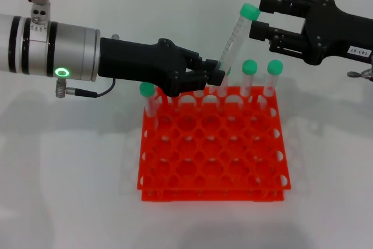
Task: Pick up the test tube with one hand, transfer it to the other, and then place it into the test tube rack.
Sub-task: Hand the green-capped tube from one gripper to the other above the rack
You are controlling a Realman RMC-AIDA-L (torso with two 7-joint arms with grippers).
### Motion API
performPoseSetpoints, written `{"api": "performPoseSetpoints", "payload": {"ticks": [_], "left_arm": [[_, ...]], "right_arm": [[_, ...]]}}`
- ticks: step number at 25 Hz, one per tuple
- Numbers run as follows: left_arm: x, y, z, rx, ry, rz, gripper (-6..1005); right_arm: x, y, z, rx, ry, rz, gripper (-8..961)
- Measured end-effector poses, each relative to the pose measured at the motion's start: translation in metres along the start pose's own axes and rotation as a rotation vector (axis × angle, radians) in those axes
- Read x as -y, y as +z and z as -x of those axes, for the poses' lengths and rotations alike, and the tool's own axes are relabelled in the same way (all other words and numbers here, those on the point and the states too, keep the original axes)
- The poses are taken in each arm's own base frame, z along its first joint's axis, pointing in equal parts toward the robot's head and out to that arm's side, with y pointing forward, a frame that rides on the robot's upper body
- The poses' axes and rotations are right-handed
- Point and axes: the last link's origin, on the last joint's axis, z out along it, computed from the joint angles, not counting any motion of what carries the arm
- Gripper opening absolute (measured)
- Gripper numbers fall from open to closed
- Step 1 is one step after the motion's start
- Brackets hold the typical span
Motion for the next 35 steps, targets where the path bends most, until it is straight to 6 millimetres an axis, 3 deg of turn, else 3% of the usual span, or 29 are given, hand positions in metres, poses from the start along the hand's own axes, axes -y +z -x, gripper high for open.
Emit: {"api": "performPoseSetpoints", "payload": {"ticks": [20, 23, 35], "left_arm": [[0.0, 0.0, -0.002, 0.001, 0.008, 0.001, 178], [0.0, 0.001, -0.002, 0.001, 0.009, 0.001, 178], [0.0, 0.003, -0.002, 0.008, 0.013, 0.006, 177]], "right_arm": [[0.0, 0.01, 0.0, -0.015, -0.004, 0.018, 567], [0.0, 0.013, 0.002, -0.009, -0.002, 0.023, 468], [0.001, 0.02, 0.003, -0.001, 0.0, 0.026, 456]]}}
